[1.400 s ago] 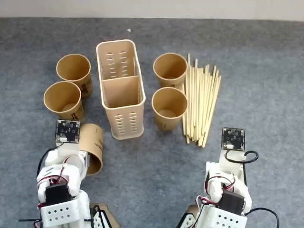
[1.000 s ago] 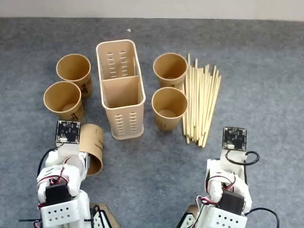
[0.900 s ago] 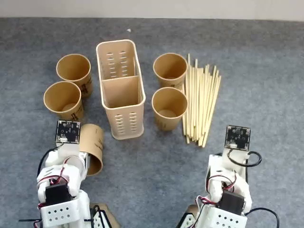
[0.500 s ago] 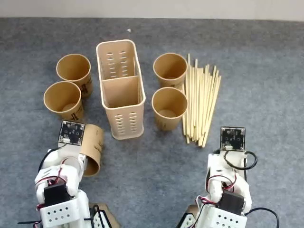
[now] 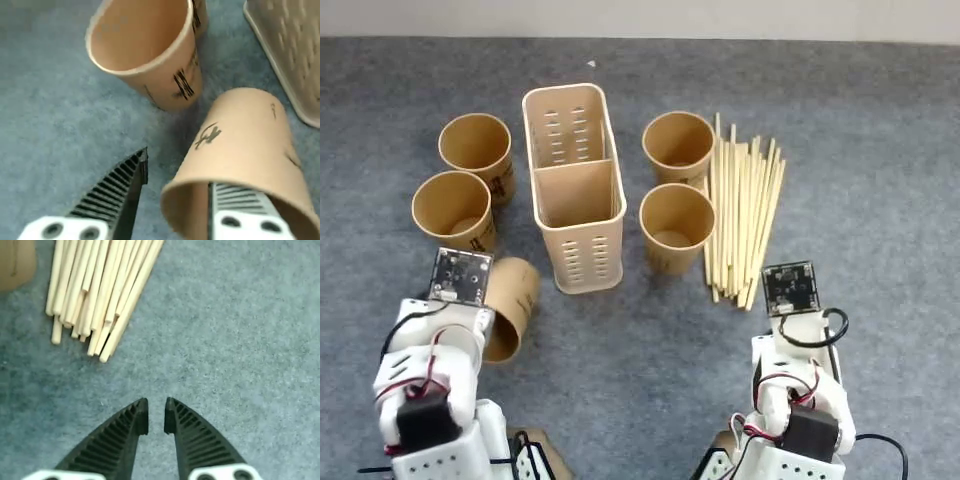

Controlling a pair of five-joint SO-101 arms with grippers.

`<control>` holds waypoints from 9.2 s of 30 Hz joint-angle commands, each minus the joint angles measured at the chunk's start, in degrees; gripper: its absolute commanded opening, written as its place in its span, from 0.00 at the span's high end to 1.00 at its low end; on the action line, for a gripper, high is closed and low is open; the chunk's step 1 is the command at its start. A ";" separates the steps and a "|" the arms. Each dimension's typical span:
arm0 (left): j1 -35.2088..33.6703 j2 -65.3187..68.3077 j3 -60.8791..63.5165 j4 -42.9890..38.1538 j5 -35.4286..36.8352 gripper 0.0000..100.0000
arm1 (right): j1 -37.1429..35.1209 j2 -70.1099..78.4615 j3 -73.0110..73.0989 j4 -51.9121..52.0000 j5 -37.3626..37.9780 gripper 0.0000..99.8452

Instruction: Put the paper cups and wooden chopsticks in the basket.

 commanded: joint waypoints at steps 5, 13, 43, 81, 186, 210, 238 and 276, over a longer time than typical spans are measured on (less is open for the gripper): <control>-0.57 17.45 -21.41 6.51 -4.22 0.80 | 0.48 0.31 -8.31 2.59 1.76 0.93; -0.48 53.58 -53.93 17.85 -6.33 0.80 | -1.71 31.34 -29.85 3.21 1.32 0.93; -7.87 122.59 -127.08 30.51 11.78 0.76 | -18.95 71.08 -65.10 -5.41 -20.48 0.93; -6.20 142.29 -127.43 29.10 10.37 0.76 | -24.13 108.44 -88.04 -4.35 -24.09 0.84; 17.63 123.12 -164.70 28.84 14.51 0.74 | -31.43 93.93 -124.70 14.64 -21.19 0.99; -1.19 123.91 -160.92 29.19 14.07 0.73 | -38.90 112.48 -121.36 -2.86 -24.18 0.98; -9.80 75.82 -74.59 31.21 -17.76 0.74 | -38.46 107.74 -142.73 30.64 -19.60 0.63; -1.98 27.74 -0.13 -19.08 -29.27 0.88 | -38.37 77.85 -100.35 30.11 -16.97 0.63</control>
